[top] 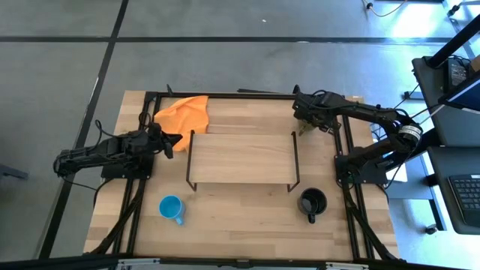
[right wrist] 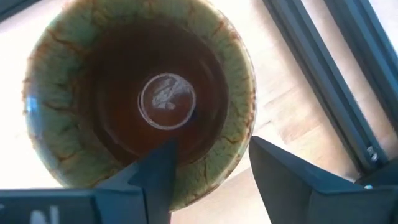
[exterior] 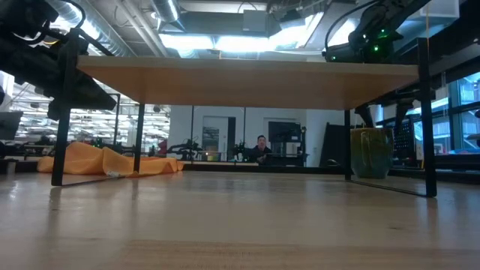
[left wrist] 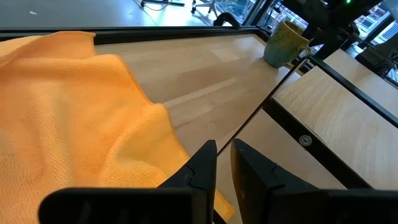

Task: Stack small to large cups/mugs on shelf
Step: Put the brown mug on the shelf

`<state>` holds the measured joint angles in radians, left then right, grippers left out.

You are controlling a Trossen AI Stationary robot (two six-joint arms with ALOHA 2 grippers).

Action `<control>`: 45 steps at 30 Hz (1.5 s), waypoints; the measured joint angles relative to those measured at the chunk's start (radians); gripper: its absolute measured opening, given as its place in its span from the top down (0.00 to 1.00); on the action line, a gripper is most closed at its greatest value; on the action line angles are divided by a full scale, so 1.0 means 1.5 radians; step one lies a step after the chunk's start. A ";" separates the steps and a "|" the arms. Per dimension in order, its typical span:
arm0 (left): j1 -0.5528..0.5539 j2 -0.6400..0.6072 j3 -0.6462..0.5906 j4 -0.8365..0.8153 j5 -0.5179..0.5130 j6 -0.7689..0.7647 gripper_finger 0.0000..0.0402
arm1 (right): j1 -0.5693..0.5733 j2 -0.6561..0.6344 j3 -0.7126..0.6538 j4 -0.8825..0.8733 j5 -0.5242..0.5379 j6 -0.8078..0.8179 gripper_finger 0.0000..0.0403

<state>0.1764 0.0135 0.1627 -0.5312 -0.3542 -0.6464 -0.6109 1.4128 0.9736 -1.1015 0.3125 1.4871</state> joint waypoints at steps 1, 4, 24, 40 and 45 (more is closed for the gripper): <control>0.000 0.000 0.000 0.000 0.000 0.000 0.90 | 0.000 0.000 0.000 0.000 0.000 -0.006 0.50; 0.000 0.000 0.000 0.000 0.000 0.001 0.90 | 0.000 0.000 0.000 0.000 0.000 -0.017 0.50; 0.000 0.000 0.000 0.000 0.000 0.001 0.90 | -0.001 0.000 0.000 0.014 0.020 0.070 0.50; 0.000 0.000 0.001 -0.003 -0.001 0.003 0.90 | -0.037 0.000 0.000 0.015 0.025 0.078 0.55; 0.000 0.000 0.001 -0.004 -0.001 0.003 0.90 | -0.038 0.000 0.000 0.023 0.025 0.068 0.66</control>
<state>0.1763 0.0135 0.1635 -0.5373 -0.3550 -0.6415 -0.6685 1.4128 0.9733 -1.0676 0.3496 1.5887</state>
